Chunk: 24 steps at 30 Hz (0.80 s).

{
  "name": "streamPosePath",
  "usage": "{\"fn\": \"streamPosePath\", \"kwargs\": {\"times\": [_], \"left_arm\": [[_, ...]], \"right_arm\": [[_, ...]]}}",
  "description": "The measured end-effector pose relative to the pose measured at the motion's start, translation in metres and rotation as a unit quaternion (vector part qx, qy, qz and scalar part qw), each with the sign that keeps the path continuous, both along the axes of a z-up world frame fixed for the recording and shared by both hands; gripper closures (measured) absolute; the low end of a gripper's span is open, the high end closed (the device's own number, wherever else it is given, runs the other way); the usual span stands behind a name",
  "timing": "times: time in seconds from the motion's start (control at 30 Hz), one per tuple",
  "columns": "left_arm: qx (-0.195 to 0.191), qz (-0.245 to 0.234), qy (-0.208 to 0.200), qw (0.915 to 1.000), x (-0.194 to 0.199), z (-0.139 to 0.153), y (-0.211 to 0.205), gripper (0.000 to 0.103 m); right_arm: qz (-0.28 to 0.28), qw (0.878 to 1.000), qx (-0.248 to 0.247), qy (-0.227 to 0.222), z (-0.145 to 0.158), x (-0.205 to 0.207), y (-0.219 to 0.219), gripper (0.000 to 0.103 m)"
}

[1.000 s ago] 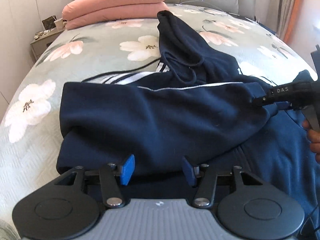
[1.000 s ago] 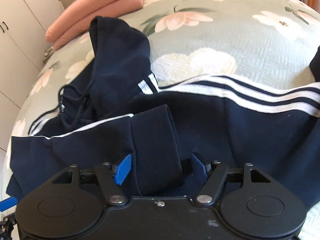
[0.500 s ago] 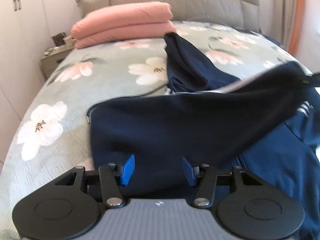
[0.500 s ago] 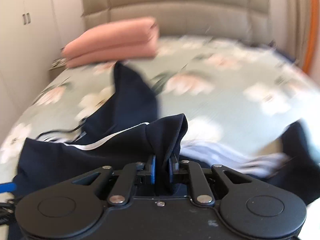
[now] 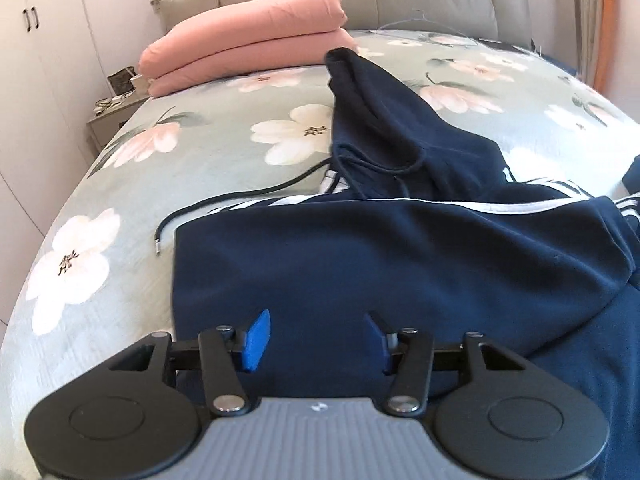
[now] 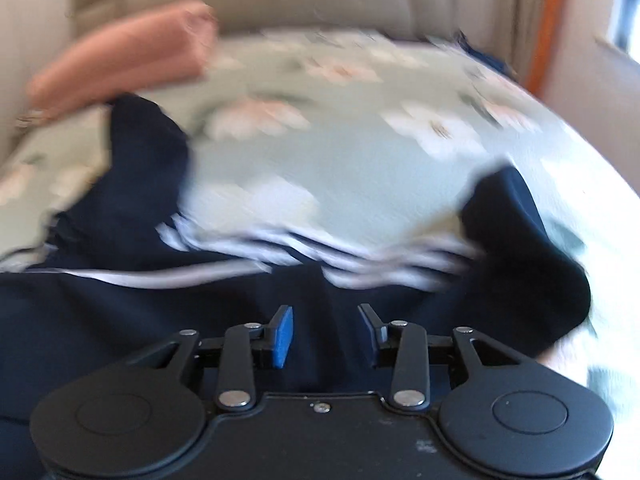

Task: Fold large clothes

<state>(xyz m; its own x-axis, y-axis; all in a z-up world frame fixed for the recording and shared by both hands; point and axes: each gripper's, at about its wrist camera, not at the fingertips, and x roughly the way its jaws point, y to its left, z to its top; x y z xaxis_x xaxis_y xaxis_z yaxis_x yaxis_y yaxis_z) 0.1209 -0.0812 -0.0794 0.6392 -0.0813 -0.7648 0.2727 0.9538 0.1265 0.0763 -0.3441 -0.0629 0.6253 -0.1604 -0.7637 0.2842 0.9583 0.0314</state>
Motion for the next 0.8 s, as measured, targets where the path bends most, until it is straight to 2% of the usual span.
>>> {"fn": "streamPosePath", "kwargs": {"times": [0.07, 0.1, 0.17, 0.2, 0.23, 0.27, 0.33, 0.4, 0.43, 0.47, 0.5, 0.6, 0.67, 0.73, 0.8], "left_arm": [[0.026, 0.01, 0.012, 0.9996, 0.006, -0.012, -0.009, 0.064], [0.026, 0.017, 0.019, 0.9993, 0.008, -0.018, -0.011, 0.075], [0.03, 0.038, 0.03, 0.9984, 0.007, -0.031, -0.009, 0.076], [0.042, 0.049, 0.03, 0.9975, 0.005, -0.037, -0.006, 0.074], [0.051, 0.058, 0.022, 0.9968, 0.001, -0.039, -0.002, 0.074], [0.066, 0.074, 0.02, 0.9949, -0.003, -0.037, 0.004, 0.075], [0.082, 0.098, 0.027, 0.9915, -0.015, -0.031, 0.016, 0.083], [0.054, 0.095, 0.037, 0.9933, -0.033, -0.017, 0.027, 0.082], [0.036, 0.089, 0.041, 0.9946, -0.042, -0.011, 0.029, 0.082], [0.01, 0.078, 0.045, 0.9959, -0.056, -0.004, 0.029, 0.082], [-0.007, 0.07, 0.049, 0.9963, -0.066, 0.001, 0.025, 0.082], [-0.038, 0.028, 0.074, 0.9961, -0.093, -0.005, -0.002, 0.082], [-0.033, 0.005, 0.095, 0.9949, -0.103, -0.019, -0.024, 0.082], [-0.018, -0.019, 0.103, 0.9943, -0.112, -0.031, -0.045, 0.085], [-0.003, -0.036, 0.084, 0.9958, -0.122, -0.028, -0.055, 0.085]], "right_arm": [[0.064, 0.997, 0.039, 0.009, -0.013, 0.012, 0.021, 0.062], [0.084, 0.995, 0.054, 0.02, -0.024, 0.019, 0.029, 0.068], [0.111, 0.991, 0.053, 0.058, -0.051, 0.033, 0.043, 0.085], [0.108, 0.99, 0.027, 0.084, -0.066, 0.036, 0.044, 0.097], [0.098, 0.991, 0.013, 0.09, -0.075, 0.034, 0.04, 0.103], [0.091, 0.993, 0.028, 0.073, -0.075, 0.026, 0.031, 0.103], [0.032, 0.995, 0.041, 0.08, -0.067, 0.007, 0.003, 0.103], [0.003, 0.997, 0.036, 0.074, -0.049, -0.017, -0.013, 0.102], [0.003, 0.997, 0.045, 0.062, -0.039, -0.031, -0.017, 0.095], [0.008, 0.998, 0.051, 0.048, -0.029, -0.045, -0.016, 0.084], [0.019, 0.998, 0.051, 0.043, -0.025, -0.058, -0.01, 0.082], [0.057, 0.994, 0.032, 0.089, -0.046, -0.077, 0.018, 0.082], [0.052, 0.986, 0.021, 0.159, -0.078, -0.082, 0.026, 0.082], [0.054, 0.988, 0.021, 0.143, -0.067, -0.09, 0.025, 0.082], [0.043, 0.991, 0.028, 0.121, -0.046, -0.1, 0.014, 0.079]]}}
